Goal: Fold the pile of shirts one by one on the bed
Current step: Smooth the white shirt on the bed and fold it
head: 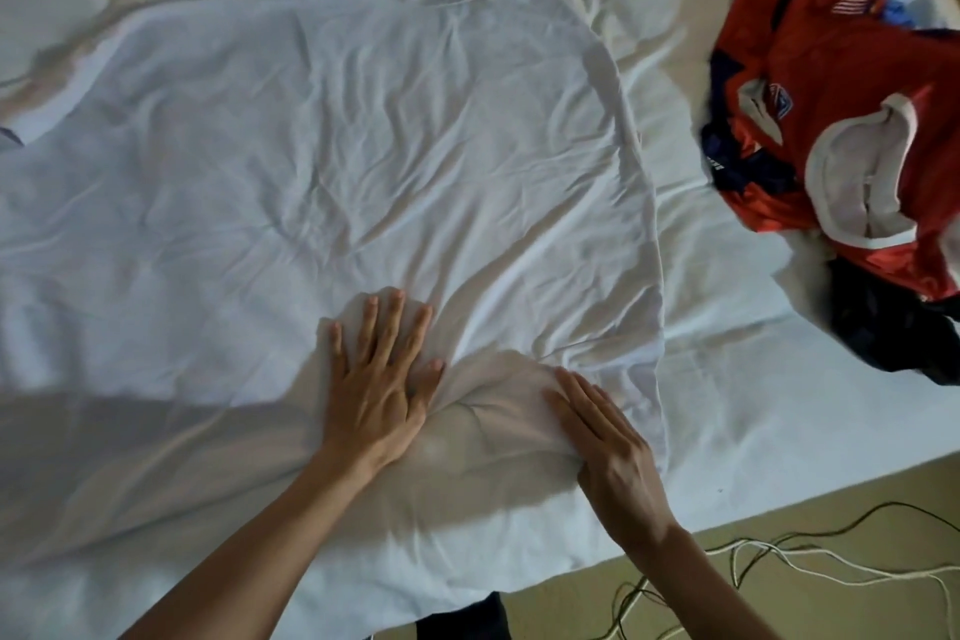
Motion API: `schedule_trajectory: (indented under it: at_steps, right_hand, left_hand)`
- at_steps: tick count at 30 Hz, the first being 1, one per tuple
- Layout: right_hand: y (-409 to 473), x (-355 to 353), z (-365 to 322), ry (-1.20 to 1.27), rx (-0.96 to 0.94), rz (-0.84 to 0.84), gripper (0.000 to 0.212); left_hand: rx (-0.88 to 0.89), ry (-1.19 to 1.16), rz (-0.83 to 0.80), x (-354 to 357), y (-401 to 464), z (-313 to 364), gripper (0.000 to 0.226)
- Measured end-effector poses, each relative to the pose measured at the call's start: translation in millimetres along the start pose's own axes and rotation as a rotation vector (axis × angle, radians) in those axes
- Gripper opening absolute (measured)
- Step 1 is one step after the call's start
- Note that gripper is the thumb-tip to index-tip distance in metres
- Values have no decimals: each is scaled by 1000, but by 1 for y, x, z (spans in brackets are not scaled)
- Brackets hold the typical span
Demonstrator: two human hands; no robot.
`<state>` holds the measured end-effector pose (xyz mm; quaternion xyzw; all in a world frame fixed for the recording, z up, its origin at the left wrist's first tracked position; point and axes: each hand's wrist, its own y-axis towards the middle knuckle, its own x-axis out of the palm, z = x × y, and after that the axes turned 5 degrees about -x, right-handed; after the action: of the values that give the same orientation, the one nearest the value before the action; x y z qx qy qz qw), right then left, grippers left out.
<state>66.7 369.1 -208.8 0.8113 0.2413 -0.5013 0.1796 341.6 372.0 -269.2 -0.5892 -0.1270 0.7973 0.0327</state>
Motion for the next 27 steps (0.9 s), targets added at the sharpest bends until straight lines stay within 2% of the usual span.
schedule_trajectory:
  at_steps: [3,9,11,14,16,18,21,23,25,26,27]
  right_hand:
    - [-2,-13,-2,-78,-55,-18,81]
    - [-8,-33,2,-261,-62,-436,104]
    - [3,-33,-11,-231,-96,-477,107]
    - [41,-12,-43,-65,-179,-430,95]
    - [77,22,-64,62,-160,-359,74]
    - [115,63,-86,94,-117,-297,64]
    - [150,110,-109,22,-104,-261,62]
    - [156,126,-116,-34,-84,-235,63]
    - [160,131,-120,-29,-63,-178,63]
    - [167,133,-123,-14,-73,-160,62]
    - [176,135,-125,1,-94,-147,60]
  left_hand:
    - [-9,-10,-20,0,1,-1,64]
    - [8,-39,4,-4,-6,-5,65]
    - [-1,-29,31,-6,-13,-10,64]
    - [-74,0,38,-12,-23,-26,62]
    - [-156,14,46,-19,-25,-39,61]
    - [-220,26,64,-26,-33,-61,61]
    - [-372,108,103,-32,-69,-129,63]
    - [-578,134,190,-39,-98,-182,67]
    - [-760,123,261,-46,-104,-203,71]
    - [-778,93,286,-49,-93,-199,71]
    - [-725,54,324,-52,-75,-188,70]
